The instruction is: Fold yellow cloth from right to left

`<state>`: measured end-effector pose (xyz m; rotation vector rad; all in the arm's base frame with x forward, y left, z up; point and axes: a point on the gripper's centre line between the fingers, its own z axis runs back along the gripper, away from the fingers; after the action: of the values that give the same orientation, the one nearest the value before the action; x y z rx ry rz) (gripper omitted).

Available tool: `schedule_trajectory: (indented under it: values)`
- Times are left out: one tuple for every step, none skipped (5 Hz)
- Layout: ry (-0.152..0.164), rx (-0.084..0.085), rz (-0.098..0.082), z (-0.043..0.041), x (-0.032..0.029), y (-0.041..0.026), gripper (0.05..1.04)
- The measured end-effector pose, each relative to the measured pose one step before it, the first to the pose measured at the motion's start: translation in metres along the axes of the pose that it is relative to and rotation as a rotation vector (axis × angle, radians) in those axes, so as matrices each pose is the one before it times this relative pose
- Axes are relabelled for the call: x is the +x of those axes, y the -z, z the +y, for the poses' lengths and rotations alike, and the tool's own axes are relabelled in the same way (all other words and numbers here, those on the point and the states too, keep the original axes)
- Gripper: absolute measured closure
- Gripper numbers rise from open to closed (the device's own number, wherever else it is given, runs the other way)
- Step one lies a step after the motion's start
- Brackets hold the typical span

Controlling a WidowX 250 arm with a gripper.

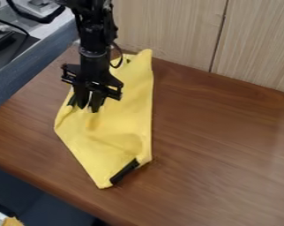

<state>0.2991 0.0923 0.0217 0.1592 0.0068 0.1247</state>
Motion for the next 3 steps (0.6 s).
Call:
schedule_trajectory:
  values:
    - [-0.0024,0.0022,0.0017,0.00075,-0.00055,0.00036,0.242]
    - [0.0004,0.0105,0.0117,0.00146,-0.00293,0.00066,0.067]
    - [0.0012,0.0089,-0.0419,0.00408,0.00154,-0.02087,0.073]
